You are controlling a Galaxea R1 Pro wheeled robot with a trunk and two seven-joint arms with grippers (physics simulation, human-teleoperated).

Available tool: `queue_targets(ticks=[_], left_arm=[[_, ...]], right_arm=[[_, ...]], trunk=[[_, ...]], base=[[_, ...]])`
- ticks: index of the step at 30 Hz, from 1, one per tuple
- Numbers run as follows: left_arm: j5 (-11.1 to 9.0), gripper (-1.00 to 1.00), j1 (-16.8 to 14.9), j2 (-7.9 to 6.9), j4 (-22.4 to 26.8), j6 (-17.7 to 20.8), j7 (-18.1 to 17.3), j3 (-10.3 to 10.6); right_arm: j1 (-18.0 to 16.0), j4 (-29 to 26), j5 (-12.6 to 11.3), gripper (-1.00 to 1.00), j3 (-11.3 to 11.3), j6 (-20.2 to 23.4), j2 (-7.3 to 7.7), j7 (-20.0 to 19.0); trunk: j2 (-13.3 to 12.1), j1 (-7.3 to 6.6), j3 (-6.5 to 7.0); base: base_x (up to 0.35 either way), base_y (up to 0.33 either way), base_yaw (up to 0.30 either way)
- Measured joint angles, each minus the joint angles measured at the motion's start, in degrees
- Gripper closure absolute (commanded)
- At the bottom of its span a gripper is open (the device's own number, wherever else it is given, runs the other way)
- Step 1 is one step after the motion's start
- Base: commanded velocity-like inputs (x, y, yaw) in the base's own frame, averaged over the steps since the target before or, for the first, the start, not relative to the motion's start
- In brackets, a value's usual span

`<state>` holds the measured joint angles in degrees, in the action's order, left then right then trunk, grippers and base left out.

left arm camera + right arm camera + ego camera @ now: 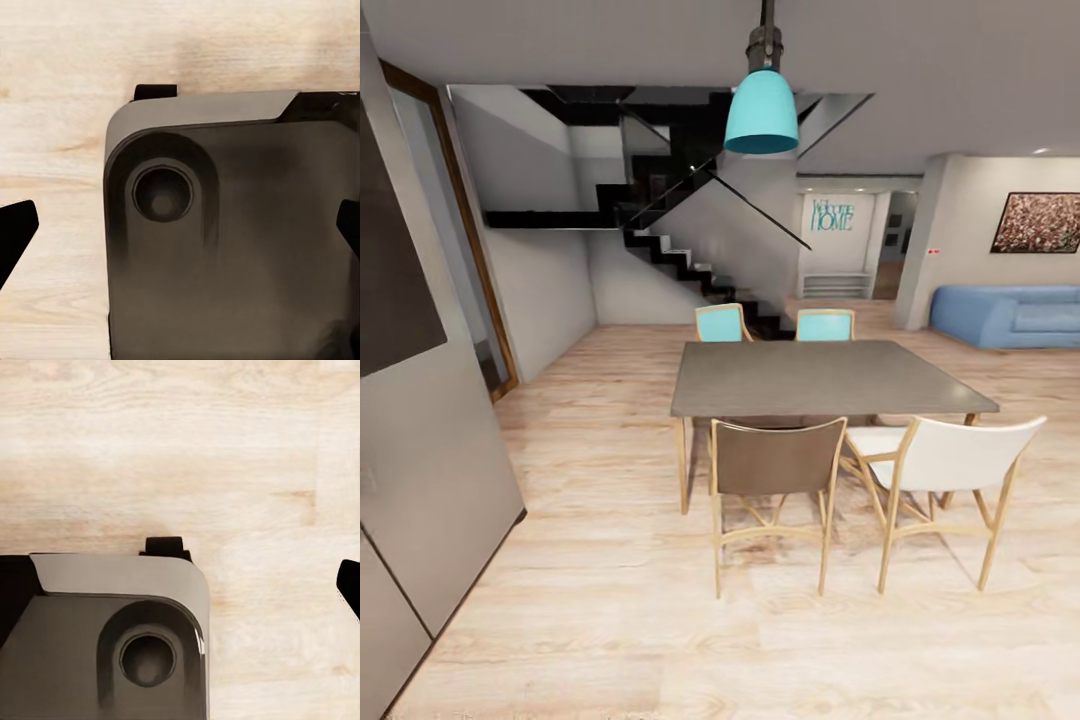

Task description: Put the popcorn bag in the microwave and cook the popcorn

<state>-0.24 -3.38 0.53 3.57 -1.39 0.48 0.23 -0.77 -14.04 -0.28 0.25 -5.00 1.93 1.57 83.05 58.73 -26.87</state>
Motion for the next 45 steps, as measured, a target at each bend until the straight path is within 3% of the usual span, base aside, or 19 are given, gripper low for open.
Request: queue_targets(ticks=[26, 32, 45], left_arm=[[-0.08, -1.00, 0.19, -0.02, -0.07, -0.04, 0.00, -0.31], [-0.16, -1.00, 0.17, -0.02, -0.08, -0.04, 0.07, -0.42], [-0.17, -1.00, 0.26, -0.04, -0.07, -0.12, 0.07, -0.43]], right_arm=[[-0.09, -0.04, 0.01, -1.00, 0.04, -0.71, -0.18, 0.00], [-0.08, -0.05, 0.11, -1.00, 0.01, -3.18, -0.16, 0.02], [-0.23, -0.04, -0.03, -1.00, 0.15, -3.63, -0.13, 0.01]], trunk=[[0.00, 0.00, 0.00], [0.00, 0.00, 0.00], [0.00, 0.00, 0.00]], base=[[0.000, 0.000, 0.285], [0.000, -0.193, 0.285], [0.000, -0.015, 0.285]])
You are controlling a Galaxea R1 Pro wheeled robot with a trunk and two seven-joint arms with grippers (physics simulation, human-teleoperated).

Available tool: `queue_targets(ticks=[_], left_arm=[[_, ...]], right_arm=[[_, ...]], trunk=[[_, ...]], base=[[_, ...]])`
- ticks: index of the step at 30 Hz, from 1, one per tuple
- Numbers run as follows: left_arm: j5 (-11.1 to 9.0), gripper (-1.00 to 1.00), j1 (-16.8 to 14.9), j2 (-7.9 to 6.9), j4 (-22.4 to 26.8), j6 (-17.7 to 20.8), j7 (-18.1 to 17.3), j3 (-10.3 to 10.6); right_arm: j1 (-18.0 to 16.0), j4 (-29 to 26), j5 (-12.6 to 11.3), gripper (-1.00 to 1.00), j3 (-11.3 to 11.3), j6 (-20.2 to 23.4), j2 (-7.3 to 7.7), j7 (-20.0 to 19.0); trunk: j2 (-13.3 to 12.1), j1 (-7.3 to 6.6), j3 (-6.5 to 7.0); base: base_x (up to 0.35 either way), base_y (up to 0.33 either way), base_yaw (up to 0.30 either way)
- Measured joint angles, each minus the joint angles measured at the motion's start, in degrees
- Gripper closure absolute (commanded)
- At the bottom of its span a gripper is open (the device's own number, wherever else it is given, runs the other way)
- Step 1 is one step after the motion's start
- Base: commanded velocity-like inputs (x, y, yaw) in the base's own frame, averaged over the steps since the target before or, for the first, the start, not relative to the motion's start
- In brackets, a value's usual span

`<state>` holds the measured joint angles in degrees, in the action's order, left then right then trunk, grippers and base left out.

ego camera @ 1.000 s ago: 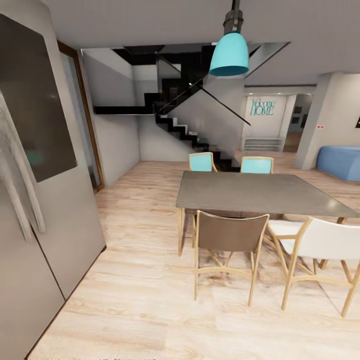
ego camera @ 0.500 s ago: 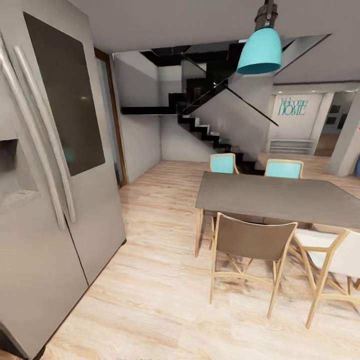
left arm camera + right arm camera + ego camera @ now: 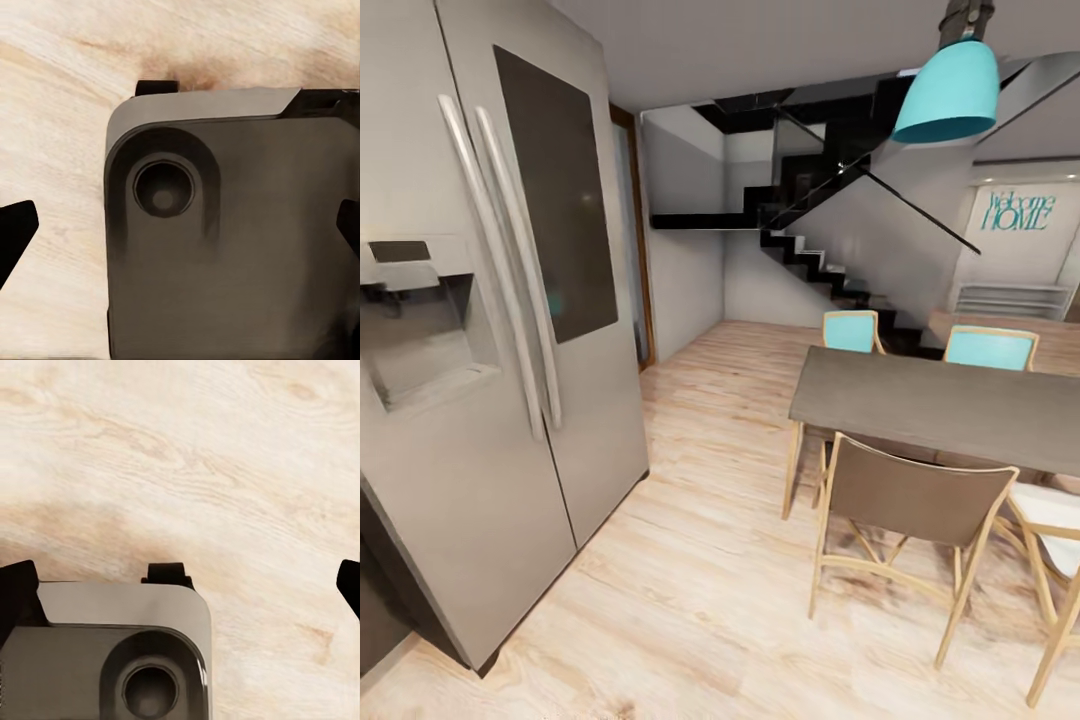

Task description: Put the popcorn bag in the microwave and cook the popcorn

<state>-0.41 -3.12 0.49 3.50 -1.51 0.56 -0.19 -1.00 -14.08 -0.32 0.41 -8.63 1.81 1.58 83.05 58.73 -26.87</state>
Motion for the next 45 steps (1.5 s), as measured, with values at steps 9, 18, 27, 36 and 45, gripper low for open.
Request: queue_targets(ticks=[9, 18, 27, 36, 45], left_arm=[[-0.06, -1.00, 0.01, 0.02, 0.02, 0.00, 0.00, -0.06], [-0.06, -1.00, 0.01, 0.02, -0.01, 0.00, 0.00, 0.01], [-0.06, -1.00, 0.01, 0.02, -0.06, 0.00, 0.00, 0.02], [0.10, -1.00, 0.00, 0.03, -0.02, 0.09, -0.08, 0.25], [-0.18, -1.00, 0.00, -0.36, -0.16, 0.16, -0.41, -0.10]], right_arm=[[0.05, 0.07, -0.08, -1.00, 0.01, -3.02, 0.04, 0.00], [0.05, 0.23, 0.06, -1.00, -0.07, -2.50, -0.18, 0.13], [-0.03, 2.08, 0.08, -1.00, -0.07, -1.65, -0.31, 2.52], [0.09, 2.12, 0.08, -1.00, -0.12, -1.65, -0.22, 2.54], [0.12, 2.14, 0.03, -1.00, -0.08, -1.69, -0.22, 2.54]], trunk=[[0.00, 0.00, 0.00], [0.00, 0.00, -0.03], [0.00, 0.00, -0.28], [0.00, 0.00, -0.55], [0.00, 0.00, -0.81]], base=[[0.000, 0.000, 0.285], [0.000, 0.000, 0.285], [0.000, 0.000, 0.285], [0.000, 0.000, 0.285], [0.000, 0.000, 0.285]])
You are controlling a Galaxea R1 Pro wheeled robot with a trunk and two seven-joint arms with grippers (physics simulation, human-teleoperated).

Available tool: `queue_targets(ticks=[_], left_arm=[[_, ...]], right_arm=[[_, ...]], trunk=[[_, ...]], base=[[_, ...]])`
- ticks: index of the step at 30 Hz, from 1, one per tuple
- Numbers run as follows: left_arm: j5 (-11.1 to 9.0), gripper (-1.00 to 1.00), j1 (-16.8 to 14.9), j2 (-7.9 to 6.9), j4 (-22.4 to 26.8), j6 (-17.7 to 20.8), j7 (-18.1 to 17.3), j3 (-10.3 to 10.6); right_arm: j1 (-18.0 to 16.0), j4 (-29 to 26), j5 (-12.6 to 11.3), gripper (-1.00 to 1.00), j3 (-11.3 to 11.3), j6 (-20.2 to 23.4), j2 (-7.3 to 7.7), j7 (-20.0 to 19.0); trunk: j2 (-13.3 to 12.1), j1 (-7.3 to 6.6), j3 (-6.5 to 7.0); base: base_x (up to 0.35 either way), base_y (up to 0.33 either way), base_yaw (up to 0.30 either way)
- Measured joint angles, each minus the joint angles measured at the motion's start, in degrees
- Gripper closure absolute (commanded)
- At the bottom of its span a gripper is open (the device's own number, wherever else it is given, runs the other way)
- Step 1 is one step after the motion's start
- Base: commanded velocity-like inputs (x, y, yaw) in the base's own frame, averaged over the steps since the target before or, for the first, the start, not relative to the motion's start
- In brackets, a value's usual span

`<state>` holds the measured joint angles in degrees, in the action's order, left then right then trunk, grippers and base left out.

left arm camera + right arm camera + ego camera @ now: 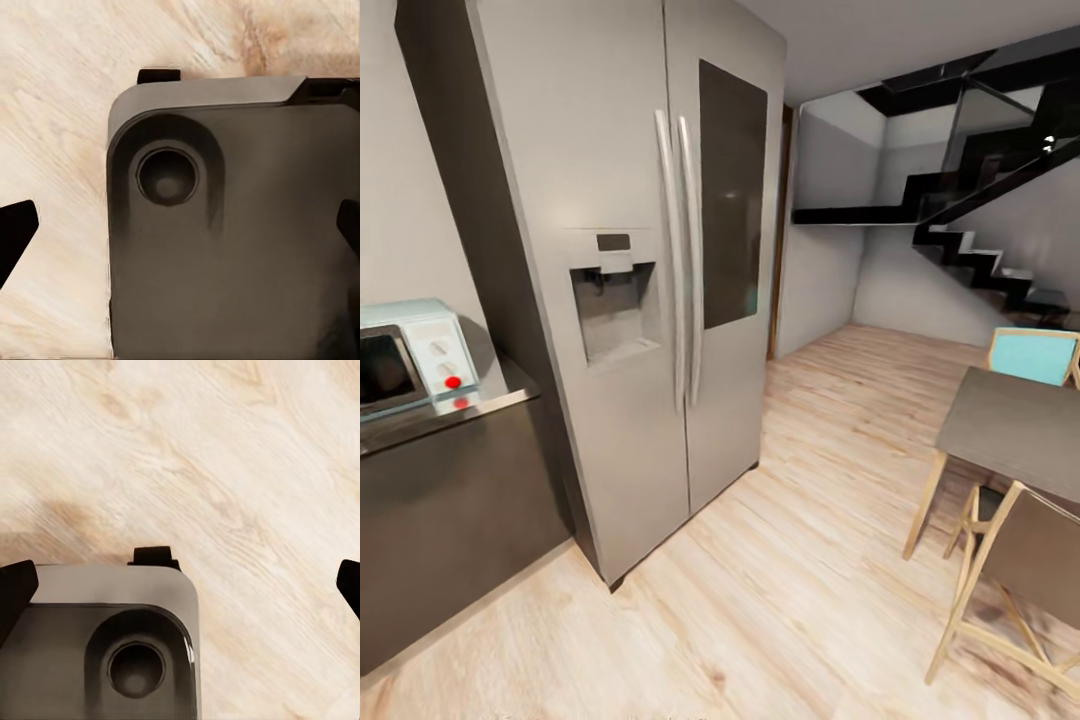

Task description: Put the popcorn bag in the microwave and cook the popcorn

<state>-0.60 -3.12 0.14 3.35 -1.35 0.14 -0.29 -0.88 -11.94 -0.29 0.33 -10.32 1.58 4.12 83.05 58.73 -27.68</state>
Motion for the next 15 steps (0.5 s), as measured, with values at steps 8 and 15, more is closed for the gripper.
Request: queue_targets(ticks=[8, 15], left_arm=[[-0.12, -1.00, -0.64, -2.70, 0.44, -0.13, 0.29, -5.75], [-0.12, -1.00, -2.33, -2.76, 0.53, -3.29, 0.29, -6.08]], right_arm=[[-0.39, -0.58, -0.05, -1.00, 0.10, -0.12, 0.36, 0.01], [-1.80, -1.00, -0.03, -1.00, 0.11, -0.20, 0.87, 0.01]], trunk=[[0.00, 0.00, -0.26], [0.00, 0.00, -0.49]], base=[[0.000, 0.000, 0.285], [0.000, 0.000, 0.282]])
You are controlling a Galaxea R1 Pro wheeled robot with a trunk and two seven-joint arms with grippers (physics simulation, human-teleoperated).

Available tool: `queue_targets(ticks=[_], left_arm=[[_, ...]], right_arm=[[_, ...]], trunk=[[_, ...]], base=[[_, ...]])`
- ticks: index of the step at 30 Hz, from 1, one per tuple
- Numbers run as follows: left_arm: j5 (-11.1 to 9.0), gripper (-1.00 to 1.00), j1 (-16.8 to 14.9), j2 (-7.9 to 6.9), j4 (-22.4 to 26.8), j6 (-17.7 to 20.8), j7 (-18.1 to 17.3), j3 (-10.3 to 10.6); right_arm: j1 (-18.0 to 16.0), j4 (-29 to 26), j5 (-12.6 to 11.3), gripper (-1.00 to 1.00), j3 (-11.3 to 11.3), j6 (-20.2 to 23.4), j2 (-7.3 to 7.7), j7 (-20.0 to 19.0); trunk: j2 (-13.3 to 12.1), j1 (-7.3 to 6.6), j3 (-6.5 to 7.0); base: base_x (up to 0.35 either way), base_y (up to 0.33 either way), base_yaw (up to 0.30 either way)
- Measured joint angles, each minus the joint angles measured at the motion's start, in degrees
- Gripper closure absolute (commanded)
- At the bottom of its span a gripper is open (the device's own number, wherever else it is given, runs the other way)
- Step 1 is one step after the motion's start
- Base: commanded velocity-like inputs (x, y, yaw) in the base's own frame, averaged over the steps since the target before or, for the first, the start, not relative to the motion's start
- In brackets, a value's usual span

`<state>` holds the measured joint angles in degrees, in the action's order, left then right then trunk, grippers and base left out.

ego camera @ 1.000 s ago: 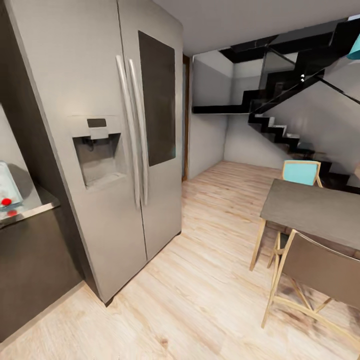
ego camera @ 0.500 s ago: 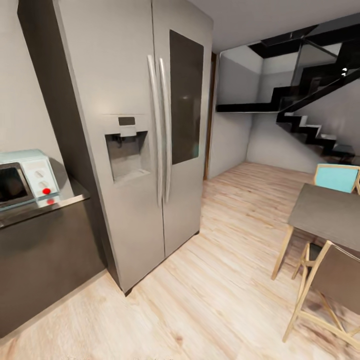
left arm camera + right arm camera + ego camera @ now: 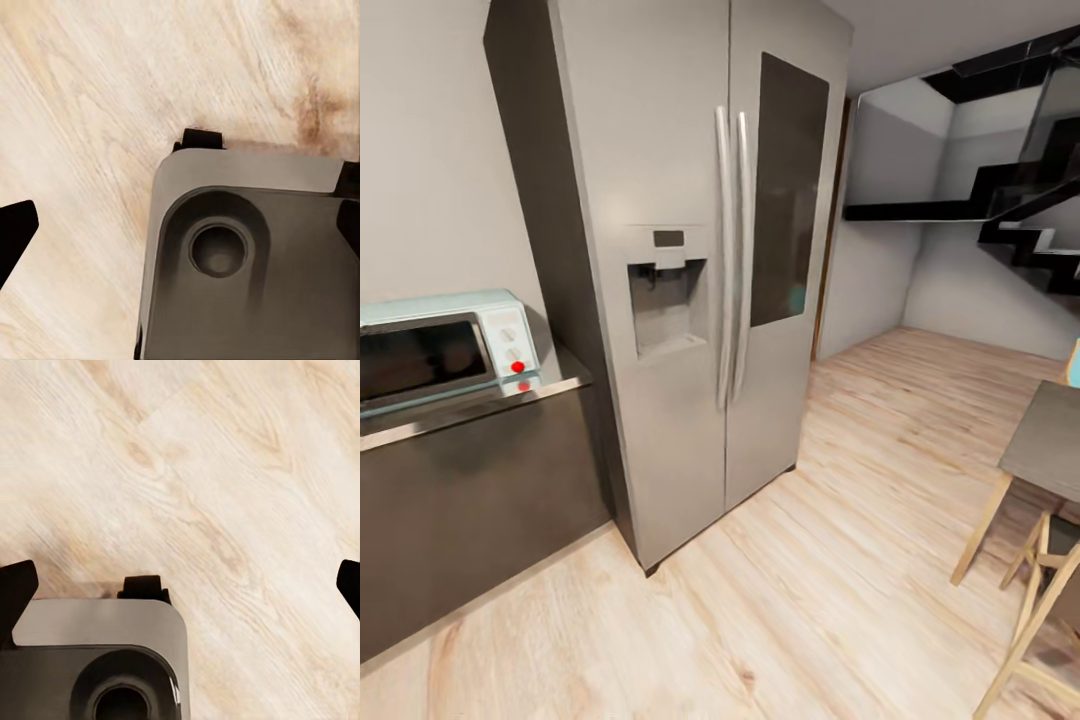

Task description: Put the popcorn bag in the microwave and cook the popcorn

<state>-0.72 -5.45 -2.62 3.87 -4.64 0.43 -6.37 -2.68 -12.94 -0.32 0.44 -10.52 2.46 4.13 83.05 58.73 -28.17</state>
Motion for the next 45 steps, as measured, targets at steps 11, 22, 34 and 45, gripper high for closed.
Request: queue_targets(ticks=[11, 22, 34, 45], left_arm=[[0.23, -1.00, -6.15, -0.04, 0.16, -0.09, -0.35, 0.51], [0.03, -1.00, -11.32, 0.00, 5.82, -0.99, -0.35, -0.35], [-0.04, -1.00, -6.33, 0.37, 6.09, -4.46, -0.35, -1.13], [-0.03, -1.00, -3.49, 0.50, 5.60, -6.57, -0.33, -0.85]], right_arm=[[-0.04, -0.01, 0.00, -1.00, 0.03, -0.10, 0.33, 0.00], [-2.90, -6.81, 0.09, -1.00, -0.04, 0.14, 0.78, -0.05], [-23.16, -7.05, 0.63, -1.00, -0.85, 2.71, 1.72, 1.07], [-23.05, -6.94, 0.71, -1.00, -1.02, 2.57, 1.31, 1.40]], trunk=[[0.00, 0.00, -0.35], [0.00, 0.00, -0.70], [0.00, 0.00, -1.12], [0.00, 0.00, -1.49]], base=[[0.000, 0.000, 0.282], [0.000, 0.000, 0.278], [0.000, 0.000, 0.277], [0.000, 0.000, 0.276]])
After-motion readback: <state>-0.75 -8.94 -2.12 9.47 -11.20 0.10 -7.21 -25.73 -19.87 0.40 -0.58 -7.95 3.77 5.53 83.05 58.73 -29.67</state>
